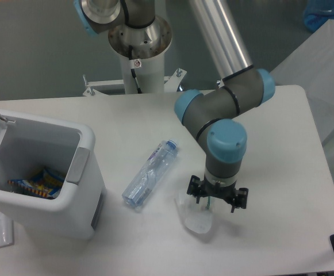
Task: Place the trash in the trash can
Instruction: 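Lower the gripper over the crumpled clear plastic cup with green straw, then close the gripper on the crumpled plastic cup and lift it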
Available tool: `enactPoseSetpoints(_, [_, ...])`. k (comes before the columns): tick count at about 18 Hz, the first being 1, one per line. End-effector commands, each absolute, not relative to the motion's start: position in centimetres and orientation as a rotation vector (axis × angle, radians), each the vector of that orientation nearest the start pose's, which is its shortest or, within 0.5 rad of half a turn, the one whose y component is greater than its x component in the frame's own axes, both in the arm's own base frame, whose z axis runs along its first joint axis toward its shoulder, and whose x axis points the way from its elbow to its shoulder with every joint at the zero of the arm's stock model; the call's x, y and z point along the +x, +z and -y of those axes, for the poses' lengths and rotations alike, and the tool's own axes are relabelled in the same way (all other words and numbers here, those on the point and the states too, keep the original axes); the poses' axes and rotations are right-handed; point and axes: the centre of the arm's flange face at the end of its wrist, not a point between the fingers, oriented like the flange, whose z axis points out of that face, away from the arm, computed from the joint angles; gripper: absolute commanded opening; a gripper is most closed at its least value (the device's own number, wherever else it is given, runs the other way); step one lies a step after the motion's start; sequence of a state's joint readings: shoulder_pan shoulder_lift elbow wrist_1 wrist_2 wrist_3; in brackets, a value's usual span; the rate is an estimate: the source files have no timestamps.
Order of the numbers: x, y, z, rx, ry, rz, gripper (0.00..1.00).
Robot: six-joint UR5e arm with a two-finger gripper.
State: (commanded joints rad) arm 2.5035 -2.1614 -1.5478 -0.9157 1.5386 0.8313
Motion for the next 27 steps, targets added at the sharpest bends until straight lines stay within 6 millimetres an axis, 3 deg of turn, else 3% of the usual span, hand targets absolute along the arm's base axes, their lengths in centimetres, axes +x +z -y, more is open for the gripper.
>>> enactPoseSetpoints(1, [-46.0, 21.3, -51.1, -3.068, 0.053, 0.142, 0.27])
enactPoseSetpoints(2, [-46.0, 21.4, -51.1, -3.076, 0.035, 0.14, 0.01])
enactPoseSetpoints(12, [-47.2, 23.3, -51.3, -3.03, 0.033, 0.158, 0.0])
enactPoseSetpoints(15, [-47.4, 25.0, -52.0, -2.967, 0.017, 0.174, 0.0])
enactPoseSetpoints(17, [-47.3, 27.8, -52.5, -2.881, -0.004, 0.189, 0.0])
enactPoseSetpoints(22, [-47.2, 35.9, -51.8, -2.615, -0.108, 0.246, 0.0])
enactPoseSetpoints(27, [-44.8, 42.8, -51.6, -2.439, -0.177, 0.255, 0.0])
